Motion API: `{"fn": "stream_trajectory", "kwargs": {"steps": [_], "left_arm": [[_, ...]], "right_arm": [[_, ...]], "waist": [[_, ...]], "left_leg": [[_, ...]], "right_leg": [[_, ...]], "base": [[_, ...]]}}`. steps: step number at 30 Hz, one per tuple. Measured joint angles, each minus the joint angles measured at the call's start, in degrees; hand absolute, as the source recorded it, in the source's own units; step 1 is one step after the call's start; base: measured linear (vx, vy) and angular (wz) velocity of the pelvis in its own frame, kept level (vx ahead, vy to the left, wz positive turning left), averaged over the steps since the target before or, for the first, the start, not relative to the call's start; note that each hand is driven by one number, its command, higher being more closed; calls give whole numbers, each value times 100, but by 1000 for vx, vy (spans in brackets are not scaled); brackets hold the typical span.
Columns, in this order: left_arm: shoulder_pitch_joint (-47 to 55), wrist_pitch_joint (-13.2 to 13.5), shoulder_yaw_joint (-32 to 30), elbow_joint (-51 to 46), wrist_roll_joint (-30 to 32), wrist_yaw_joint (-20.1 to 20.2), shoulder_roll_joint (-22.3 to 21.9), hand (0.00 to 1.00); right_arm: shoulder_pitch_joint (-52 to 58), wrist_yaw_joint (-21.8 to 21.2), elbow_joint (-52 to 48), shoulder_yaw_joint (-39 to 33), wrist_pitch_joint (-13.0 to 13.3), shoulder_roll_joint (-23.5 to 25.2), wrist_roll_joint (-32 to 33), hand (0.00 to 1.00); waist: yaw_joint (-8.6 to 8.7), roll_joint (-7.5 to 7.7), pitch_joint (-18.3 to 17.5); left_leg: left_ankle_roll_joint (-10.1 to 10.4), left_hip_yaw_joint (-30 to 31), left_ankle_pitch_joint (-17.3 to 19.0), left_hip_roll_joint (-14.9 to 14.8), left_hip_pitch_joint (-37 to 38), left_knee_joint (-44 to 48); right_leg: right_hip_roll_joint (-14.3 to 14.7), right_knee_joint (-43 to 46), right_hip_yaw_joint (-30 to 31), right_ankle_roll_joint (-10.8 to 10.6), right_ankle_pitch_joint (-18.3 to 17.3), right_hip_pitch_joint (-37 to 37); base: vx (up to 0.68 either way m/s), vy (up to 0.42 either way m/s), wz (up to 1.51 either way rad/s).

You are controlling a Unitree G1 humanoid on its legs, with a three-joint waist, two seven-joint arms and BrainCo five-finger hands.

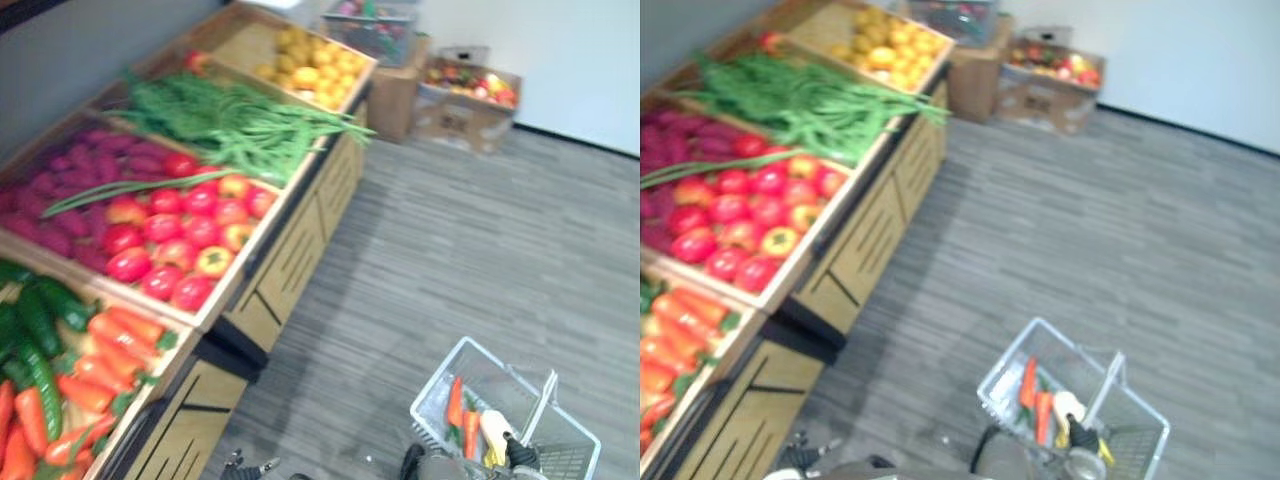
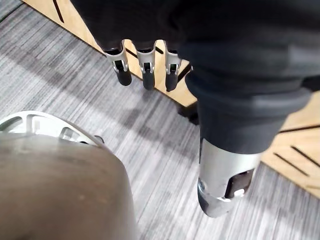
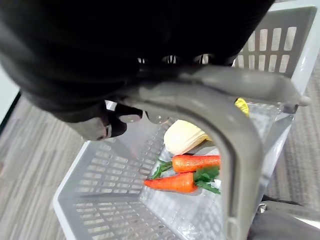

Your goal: Pick vegetable in the basket

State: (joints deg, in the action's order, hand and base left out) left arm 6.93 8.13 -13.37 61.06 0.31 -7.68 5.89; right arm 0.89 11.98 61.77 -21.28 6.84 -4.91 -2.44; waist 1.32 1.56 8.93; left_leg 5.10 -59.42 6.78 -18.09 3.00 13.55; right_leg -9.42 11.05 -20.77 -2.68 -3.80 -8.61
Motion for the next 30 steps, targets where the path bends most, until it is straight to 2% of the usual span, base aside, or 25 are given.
{"fn": "stream_trajectory", "kwargs": {"steps": [1,2,4,6,7,8,9,10,11,13,14,15,16,17,18,21,25,27,30], "left_arm": [[-60,-5,1,9,2,-15,2,0],[-143,-9,3,8,4,-76,-18,0],[-175,-4,-4,-13,3,-125,-154,0],[-182,1,1,-29,17,-138,-289,0],[-212,1,-1,-67,24,-162,-409,0],[-216,24,20,-109,54,-178,-470,0],[-215,25,52,-122,56,-186,-484,0],[-214,55,64,-134,43,-212,-536,0],[-204,81,87,-157,39,-225,-577,0],[-202,128,191,-163,37,-227,-574,0],[-201,130,235,-162,37,-222,-580,0],[-191,130,249,-161,40,-211,-616,0],[-200,127,218,-167,27,-210,-584,0],[-199,128,227,-161,56,-209,-552,0],[-204,131,178,-165,66,-216,-482,0],[-215,124,178,-143,112,-239,-384,0],[-276,112,196,17,332,-324,-379,0],[-291,108,240,52,332,-328,-390,0],[-314,80,457,50,331,-321,-368,0]], "right_arm": [[-13,-5,8,98,-41,4,0,100],[16,-2,35,155,-51,-9,1,100],[49,4,200,174,-66,-73,7,100],[90,-3,221,277,-66,-164,6,100],[86,-8,213,402,-45,-230,1,100],[43,-8,210,535,-13,-317,-6,100],[3,-10,222,620,-12,-353,-9,100],[-24,-24,228,723,-4,-461,-25,100],[-45,-48,253,849,7,-531,-147,100],[-115,-53,300,939,25,-546,-203,100],[-109,-54,301,942,33,-557,-204,100],[-72,-50,304,933,54,-602,-202,100],[-55,-40,332,902,59,-596,-201,100],[22,-35,312,818,113,-525,-199,100],[66,-33,330,810,110,-515,-194,100],[184,6,330,750,114,-509,-150,100],[192,4,317,639,141,-526,-152,100],[181,-14,311,592,141,-523,-154,100],[186,-48,313,518,134,-474,-151,100]], "waist": [[19,-15,9],[68,-71,32],[184,-103,35],[172,-196,8],[158,-230,24],[127,-149,86],[107,-167,95],[26,-224,109],[-41,-276,106],[-43,-315,108],[-47,-356,100],[-50,-518,94],[-69,-539,70],[-58,-508,40],[-103,-368,44],[-119,-322,8],[-122,-443,-99],[-120,-464,-112],[-100,-390,-68]], "left_leg": [[23,-8,-30,-145,-70,142],[93,39,-167,-309,-74,303],[160,55,-358,-504,171,465],[161,98,-374,-693,317,711],[68,546,-436,-780,277,1066],[57,1662,-337,-513,21,1164],[105,2366,-152,-194,-18,1029],[135,3568,205,412,-28,743],[164,4353,444,851,-39,510],[139,4951,555,1191,-176,190],[131,5078,543,1220,-207,46],[24,5244,499,1167,-273,-277],[-54,5154,613,1171,-295,-241],[-98,5076,643,1222,-317,-261],[-138,5031,644,1332,-283,-346],[-250,5030,543,1495,-167,-615],[-225,5044,509,1502,-40,-767],[-180,5048,483,1492,25,-769],[-159,5041,470,1489,341,-742]], "right_leg": [[155,-332,14,-69,44,26],[326,-564,76,-44,157,115],[491,-712,147,-21,171,413],[632,-715,308,-19,170,505],[676,-696,599,-13,168,520],[609,-693,910,19,190,503],[556,-691,1086,23,206,497],[514,-728,1467,-6,235,492],[519,-837,1796,-40,317,499],[554,-1009,2090,-48,396,499],[578,-1045,2096,-68,423,496],[709,-1117,2070,-122,470,488],[701,-1202,2077,-173,535,542],[628,-1432,1999,-221,608,647],[498,-1515,1950,-267,694,650],[357,-1578,1909,-345,833,664],[339,-1651,1796,-372,851,698],[345,-1550,1754,-352,781,719],[294,-410,1701,-341,143,513]], "base": [[-130,-370,-87],[-110,-260,-56],[-59,-172,-31],[-61,-115,-58],[-78,-67,-100],[-77,-42,-102],[-71,47,-124],[-66,113,-141],[-74,137,-139],[-85,132,-99],[-105,181,-79],[-85,164,-56],[-30,203,-43],[53,199,-25],[84,194,-7],[120,134,3],[171,28,0],[143,2,-2],[89,-14,3]]}}
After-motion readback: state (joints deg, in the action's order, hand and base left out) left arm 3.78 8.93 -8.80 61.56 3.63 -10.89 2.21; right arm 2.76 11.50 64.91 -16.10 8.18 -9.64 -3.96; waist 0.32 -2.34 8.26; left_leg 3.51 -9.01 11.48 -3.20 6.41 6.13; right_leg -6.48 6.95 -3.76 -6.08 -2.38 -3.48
